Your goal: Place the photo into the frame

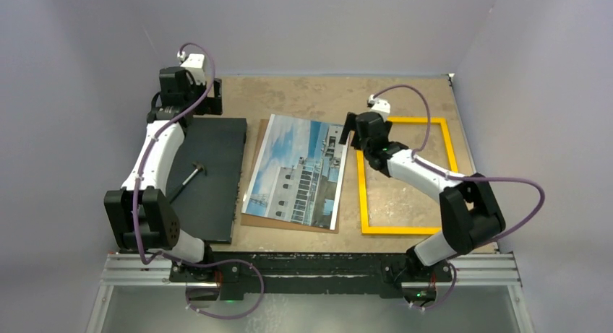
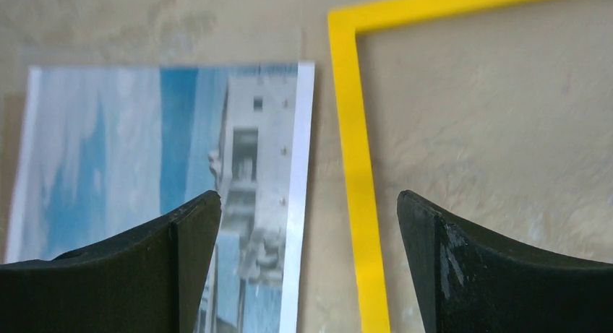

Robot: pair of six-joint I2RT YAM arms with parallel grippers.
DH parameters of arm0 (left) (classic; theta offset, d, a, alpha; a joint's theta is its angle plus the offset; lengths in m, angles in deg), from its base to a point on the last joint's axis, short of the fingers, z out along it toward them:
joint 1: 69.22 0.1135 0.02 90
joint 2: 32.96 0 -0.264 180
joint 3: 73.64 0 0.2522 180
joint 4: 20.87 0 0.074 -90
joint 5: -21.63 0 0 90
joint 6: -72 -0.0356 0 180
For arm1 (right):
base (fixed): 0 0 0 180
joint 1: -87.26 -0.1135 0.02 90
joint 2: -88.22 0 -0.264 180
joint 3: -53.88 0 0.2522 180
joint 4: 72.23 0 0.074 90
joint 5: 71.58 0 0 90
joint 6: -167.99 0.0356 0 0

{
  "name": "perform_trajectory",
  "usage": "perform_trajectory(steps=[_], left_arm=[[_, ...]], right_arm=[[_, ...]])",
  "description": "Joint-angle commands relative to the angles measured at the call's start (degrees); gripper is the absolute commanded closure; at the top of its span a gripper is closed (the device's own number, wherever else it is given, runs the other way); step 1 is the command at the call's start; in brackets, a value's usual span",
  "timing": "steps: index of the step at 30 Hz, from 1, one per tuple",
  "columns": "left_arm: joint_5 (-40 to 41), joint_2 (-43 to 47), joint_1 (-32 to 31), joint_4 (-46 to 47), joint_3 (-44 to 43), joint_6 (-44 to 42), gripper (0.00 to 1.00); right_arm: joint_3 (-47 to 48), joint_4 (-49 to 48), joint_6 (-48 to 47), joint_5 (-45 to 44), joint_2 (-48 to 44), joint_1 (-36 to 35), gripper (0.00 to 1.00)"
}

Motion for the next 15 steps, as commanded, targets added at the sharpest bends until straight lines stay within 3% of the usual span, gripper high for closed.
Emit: perform_trajectory(steps=[1, 10, 15], left_arm=[[-3.5, -0.5, 0.0, -11.0, -5.7, -0.4, 0.0], [-5.1, 1.0, 0.0, -18.1, -7.6, -3.7, 0.0], [-6.5, 1.9, 0.0, -19.3, -8.0, -4.8, 0.0]], right_arm=[[-0.6, 10.1, 3.8, -5.0, 1.1, -2.0, 0.08], [-3.9, 13.1, 5.5, -1.0, 4.3, -3.0, 0.26], [-6.6, 12.3, 8.2, -0.8, 5.1, -5.7, 0.27]])
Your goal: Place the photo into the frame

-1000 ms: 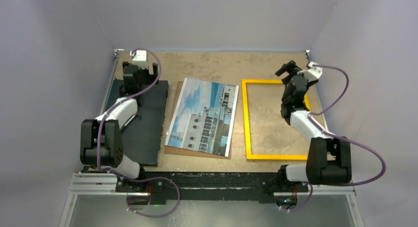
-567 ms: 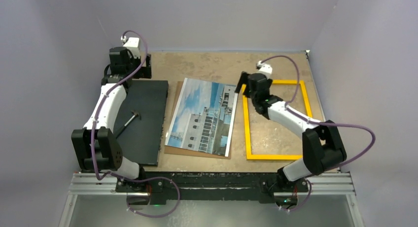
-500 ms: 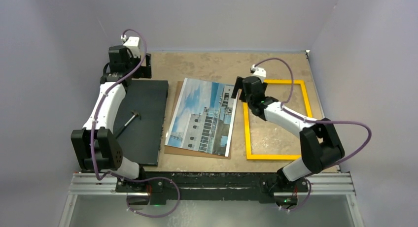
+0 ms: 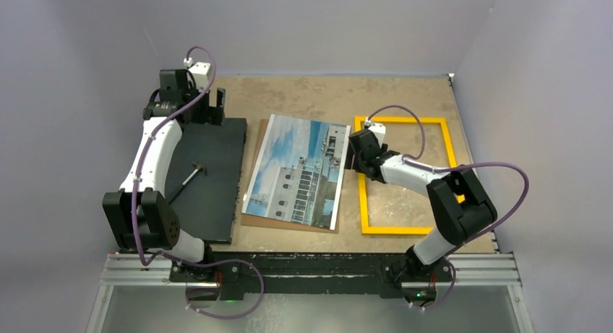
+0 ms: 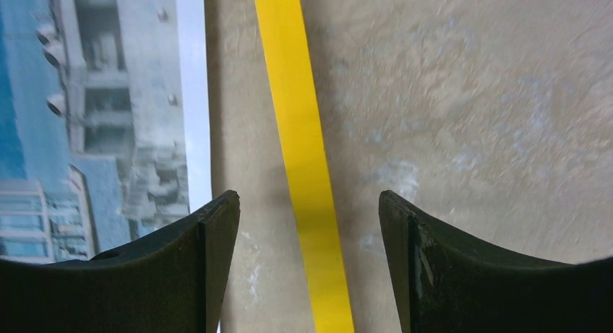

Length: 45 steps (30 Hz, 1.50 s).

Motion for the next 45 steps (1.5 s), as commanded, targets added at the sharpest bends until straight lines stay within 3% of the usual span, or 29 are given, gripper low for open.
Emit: perform_trajectory(steps=[1, 4, 9, 15, 22, 27, 36, 45], left_arm=[[-2.0, 2.2, 0.0, -2.3, -2.5, -1.9, 0.0], [-2.3, 2.1, 0.0, -3.4, -3.1, -2.1, 0.0], [-4.4, 2.1, 0.0, -6.0, -4.5, -3.1, 0.0], [-9.2, 1.8, -0.4, -10.2, -6.0, -4.8, 0.0], [-7.7, 1.1, -1.1, -8.1, -5.6, -3.3, 0.0], [-12.2, 4.9, -1.2, -2.8, -1.0, 0.9, 0.0], [-17.8, 7.3, -4.4, 3.2, -0.6, 9.9, 0.0], [-22.6, 5.0, -11.7, 19.6, 10.1, 18.6, 0.0]], right_arm=[[-2.5, 1.3, 3.8, 0.2, 0.2, -2.2, 0.27], [-2.9, 2.0, 4.8, 0.1, 1.5, -2.4, 0.31], [-0.8, 4.0, 6.2, -0.6, 3.9, -2.4, 0.61], [5.5, 7.8, 5.8, -0.9, 3.8, -2.4, 0.85], [16.4, 13.4, 1.0, -3.2, -1.1, -2.3, 0.99], [23.5, 16.8, -0.3, -0.2, -3.7, -1.4, 1.0], [34.6, 15.4, 2.9, 18.0, -9.9, 1.5, 1.0], [42.6, 8.4, 9.9, 38.7, -12.1, 5.0, 1.0]])
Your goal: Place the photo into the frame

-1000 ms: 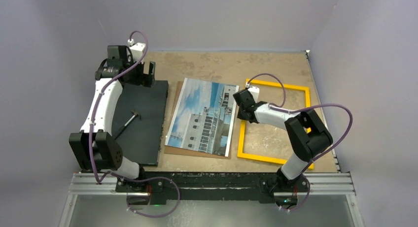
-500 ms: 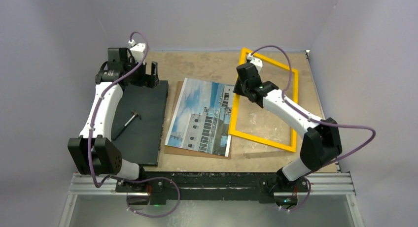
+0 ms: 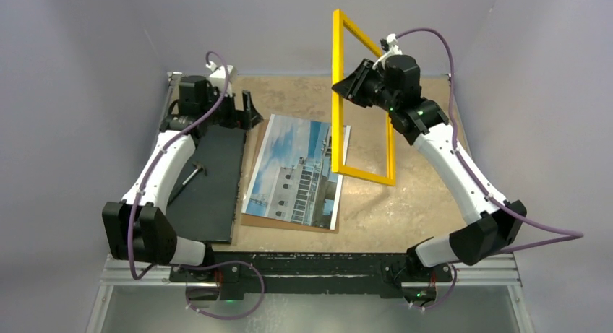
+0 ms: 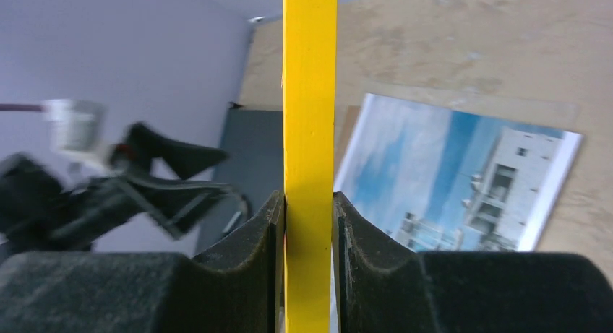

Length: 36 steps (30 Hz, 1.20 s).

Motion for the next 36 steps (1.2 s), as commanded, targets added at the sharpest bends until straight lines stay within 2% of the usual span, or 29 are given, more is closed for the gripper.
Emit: perform_trajectory(steps=[1, 4, 8, 13, 20, 26, 36], left_arm=[[-3.3, -1.8, -6.4, 10.2, 3.2, 6.1, 0.0], [-0.5, -5.4, -11.9, 10.3, 1.2, 7.6, 0.0], [-3.0, -8.6, -14.5, 15.4, 1.2, 14.7, 0.0], [-2.7, -11.9, -18.7, 17.8, 0.7, 18.1, 0.0], [0.9, -19.6, -24.8, 14.9, -8.1, 17.9, 0.0], [1.6, -19.5, -24.9, 21.7, -2.4, 19.9, 0.0], [0.5, -23.8, -24.9, 23.8, -3.8, 21.8, 0.0]], right_arm=[[4.5, -6.8, 4.3, 12.1, -3.7, 2.0, 1.0], [3.5, -9.7, 8.4, 17.6, -5.4, 4.2, 1.0], [-0.7, -17.9, 16.4, 25.2, -7.5, 5.4, 1.0], [-5.7, -30.6, 27.2, 30.0, -8.7, 5.4, 1.0], [-9.0, -43.1, 36.2, 28.0, -8.3, 5.4, 1.0], [-11.9, -48.0, 40.1, 26.9, -8.1, 5.0, 1.0], [-14.6, -55.0, 45.8, 27.5, -6.4, 4.4, 1.0]])
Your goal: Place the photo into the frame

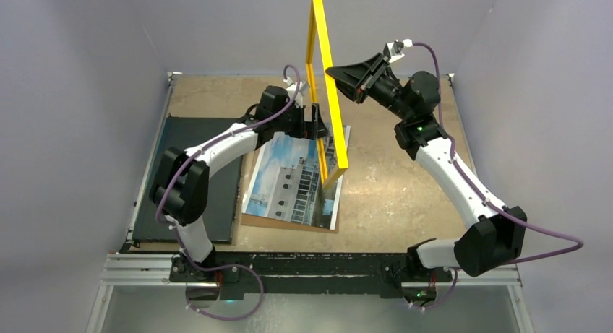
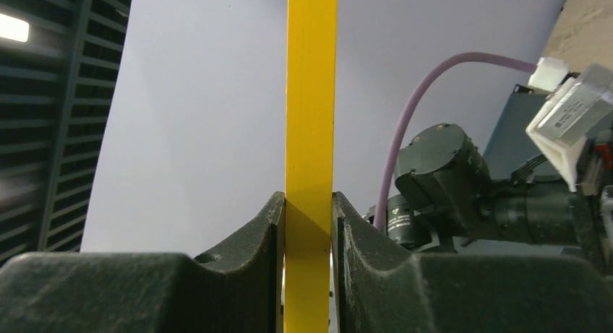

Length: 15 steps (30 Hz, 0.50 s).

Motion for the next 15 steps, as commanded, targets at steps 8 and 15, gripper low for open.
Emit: perform_trajectory(steps=[8, 15], left_arm=[[-0.9, -3.0, 1.9, 6.4, 2.3, 2.8, 0.17], [-3.9, -3.4, 4.1, 9.7, 3.0, 4.5, 0.42]], right_arm=[[-2.5, -17.0, 7.8, 1.3, -0.7, -0.5, 1.0], [-4.6, -17.2, 8.5, 0.5, -1.9, -0.9, 1.0]])
